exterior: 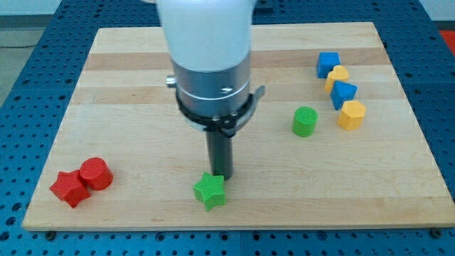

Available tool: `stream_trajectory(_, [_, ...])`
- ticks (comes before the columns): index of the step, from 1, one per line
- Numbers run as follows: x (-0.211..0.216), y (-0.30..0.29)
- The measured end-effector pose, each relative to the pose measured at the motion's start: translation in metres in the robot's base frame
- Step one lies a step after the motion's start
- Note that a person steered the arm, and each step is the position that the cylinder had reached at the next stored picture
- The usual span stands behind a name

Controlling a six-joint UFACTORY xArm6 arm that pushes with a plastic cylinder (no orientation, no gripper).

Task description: Place the green circle right to the green star

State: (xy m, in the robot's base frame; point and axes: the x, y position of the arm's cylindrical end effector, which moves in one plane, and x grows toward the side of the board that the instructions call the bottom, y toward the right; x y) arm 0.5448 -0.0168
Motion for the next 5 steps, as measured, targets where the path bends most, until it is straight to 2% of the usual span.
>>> stream_trajectory(2, [-0.099,0.036])
stream_trajectory(3, [-0.135,0.092])
stream_trajectory(4, [-0.134,0.131])
stream_trajectory(5, [-0.107,0.128])
